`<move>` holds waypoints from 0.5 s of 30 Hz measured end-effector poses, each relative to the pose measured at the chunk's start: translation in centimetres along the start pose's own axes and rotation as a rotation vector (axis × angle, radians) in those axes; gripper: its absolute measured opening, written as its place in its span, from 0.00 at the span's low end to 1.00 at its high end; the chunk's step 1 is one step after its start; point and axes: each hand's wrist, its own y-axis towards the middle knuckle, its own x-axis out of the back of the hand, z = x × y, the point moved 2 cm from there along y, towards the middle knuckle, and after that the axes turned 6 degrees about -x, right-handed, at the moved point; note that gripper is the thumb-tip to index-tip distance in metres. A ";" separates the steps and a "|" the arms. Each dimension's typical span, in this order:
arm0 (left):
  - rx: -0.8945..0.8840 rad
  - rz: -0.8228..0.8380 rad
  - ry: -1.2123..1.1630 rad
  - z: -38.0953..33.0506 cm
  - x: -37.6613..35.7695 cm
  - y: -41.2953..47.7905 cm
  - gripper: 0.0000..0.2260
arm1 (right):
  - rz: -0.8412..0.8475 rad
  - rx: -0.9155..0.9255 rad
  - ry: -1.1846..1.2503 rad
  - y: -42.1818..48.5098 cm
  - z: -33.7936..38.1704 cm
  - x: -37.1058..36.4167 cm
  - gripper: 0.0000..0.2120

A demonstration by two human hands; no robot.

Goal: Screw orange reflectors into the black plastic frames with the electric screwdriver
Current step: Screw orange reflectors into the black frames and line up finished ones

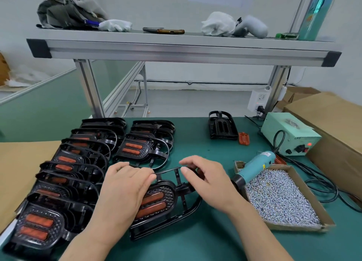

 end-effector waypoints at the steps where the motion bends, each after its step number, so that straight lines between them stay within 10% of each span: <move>1: 0.016 0.007 0.006 0.1 -0.1 0.0 0.15 | 0.026 -0.003 -0.015 0.1 -0.2 -0.2 0.10; 15: 0.308 -0.055 -0.141 -1.0 -5.5 -3.4 0.27 | -0.166 -0.195 -0.096 5.3 -0.1 -2.1 0.09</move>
